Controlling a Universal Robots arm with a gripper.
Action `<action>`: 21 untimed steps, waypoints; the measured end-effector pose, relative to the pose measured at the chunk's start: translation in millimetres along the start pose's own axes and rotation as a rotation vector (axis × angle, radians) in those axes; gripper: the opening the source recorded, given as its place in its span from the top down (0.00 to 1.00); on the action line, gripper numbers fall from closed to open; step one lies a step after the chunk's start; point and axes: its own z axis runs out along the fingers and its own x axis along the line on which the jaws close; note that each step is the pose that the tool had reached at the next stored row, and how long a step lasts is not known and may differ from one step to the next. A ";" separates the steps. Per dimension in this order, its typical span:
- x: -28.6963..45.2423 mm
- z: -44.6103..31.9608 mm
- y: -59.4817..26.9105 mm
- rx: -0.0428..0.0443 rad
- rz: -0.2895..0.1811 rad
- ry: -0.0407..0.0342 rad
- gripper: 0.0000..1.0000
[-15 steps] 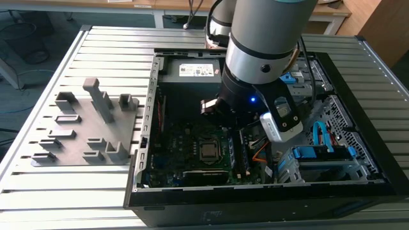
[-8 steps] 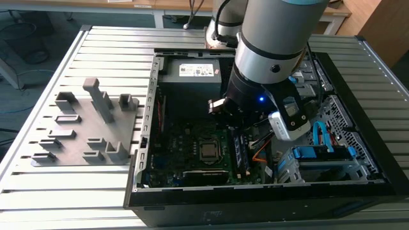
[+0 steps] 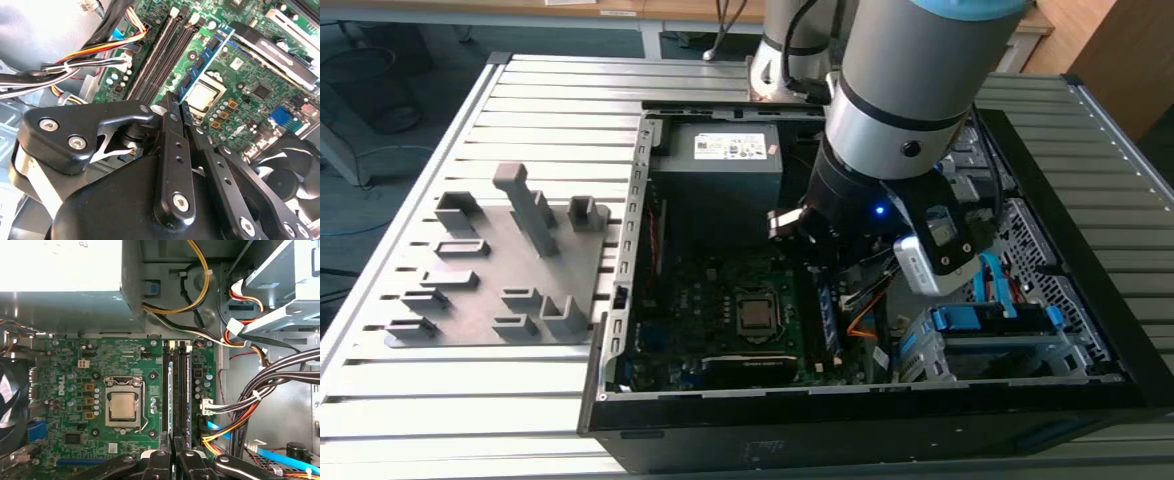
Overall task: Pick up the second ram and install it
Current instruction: 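Insert the second ram into the second slot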
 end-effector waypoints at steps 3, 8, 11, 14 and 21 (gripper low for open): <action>-2.4 1.3 -0.1 0.0001 0.000 0.0001 0.86; -6.8 3.2 -0.1 0.0001 0.000 0.0001 0.86; -8.6 4.1 -0.2 0.0001 0.000 0.0001 0.86; -10.1 5.0 -0.2 0.0000 0.000 0.0001 0.86; -13.2 7.5 -0.3 0.0001 0.000 0.0001 0.86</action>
